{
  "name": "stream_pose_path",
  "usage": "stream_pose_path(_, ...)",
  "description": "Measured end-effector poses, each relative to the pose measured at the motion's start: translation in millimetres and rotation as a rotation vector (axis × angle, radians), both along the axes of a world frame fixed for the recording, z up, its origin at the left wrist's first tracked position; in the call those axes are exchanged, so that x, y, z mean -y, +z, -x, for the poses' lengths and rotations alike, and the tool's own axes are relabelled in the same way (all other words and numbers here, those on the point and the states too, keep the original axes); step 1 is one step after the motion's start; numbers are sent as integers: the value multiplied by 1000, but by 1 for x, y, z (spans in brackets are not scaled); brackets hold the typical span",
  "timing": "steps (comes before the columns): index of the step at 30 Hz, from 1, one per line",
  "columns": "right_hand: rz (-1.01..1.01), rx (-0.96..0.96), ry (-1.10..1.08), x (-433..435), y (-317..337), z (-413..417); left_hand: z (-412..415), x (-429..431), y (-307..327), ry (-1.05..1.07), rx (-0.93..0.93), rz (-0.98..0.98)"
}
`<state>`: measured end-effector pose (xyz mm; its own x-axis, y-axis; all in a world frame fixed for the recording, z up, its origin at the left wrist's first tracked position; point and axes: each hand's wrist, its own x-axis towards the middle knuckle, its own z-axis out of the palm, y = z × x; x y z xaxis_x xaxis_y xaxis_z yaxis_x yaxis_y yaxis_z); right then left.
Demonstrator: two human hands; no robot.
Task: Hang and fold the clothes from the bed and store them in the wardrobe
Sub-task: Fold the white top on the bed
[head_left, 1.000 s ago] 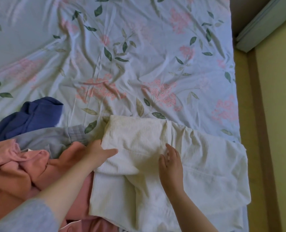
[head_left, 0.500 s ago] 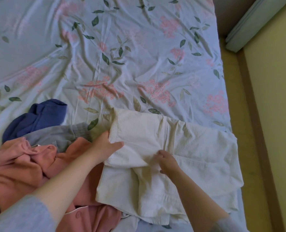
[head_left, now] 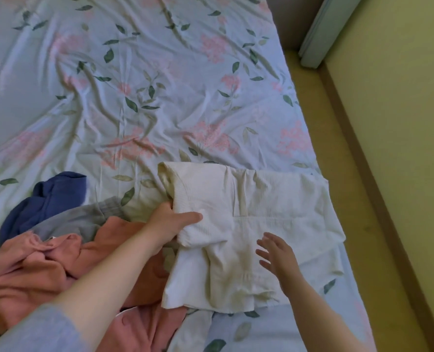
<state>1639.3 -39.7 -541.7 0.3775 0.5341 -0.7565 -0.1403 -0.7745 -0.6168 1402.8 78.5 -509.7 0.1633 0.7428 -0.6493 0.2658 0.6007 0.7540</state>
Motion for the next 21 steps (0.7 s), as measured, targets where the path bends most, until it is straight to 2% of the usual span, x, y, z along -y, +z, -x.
stream_pose_path(5,-126,27,-183,22,15,-25,-44,6,30,-127,-42,-165)
stream_pose_path(11,-173,33,-262,46,18,-74,-115,16,53,-231,-173,-299)
stream_pose_path(21,-194,10,-289,79,21,-197,-280,45,35,-207,-250,-267)
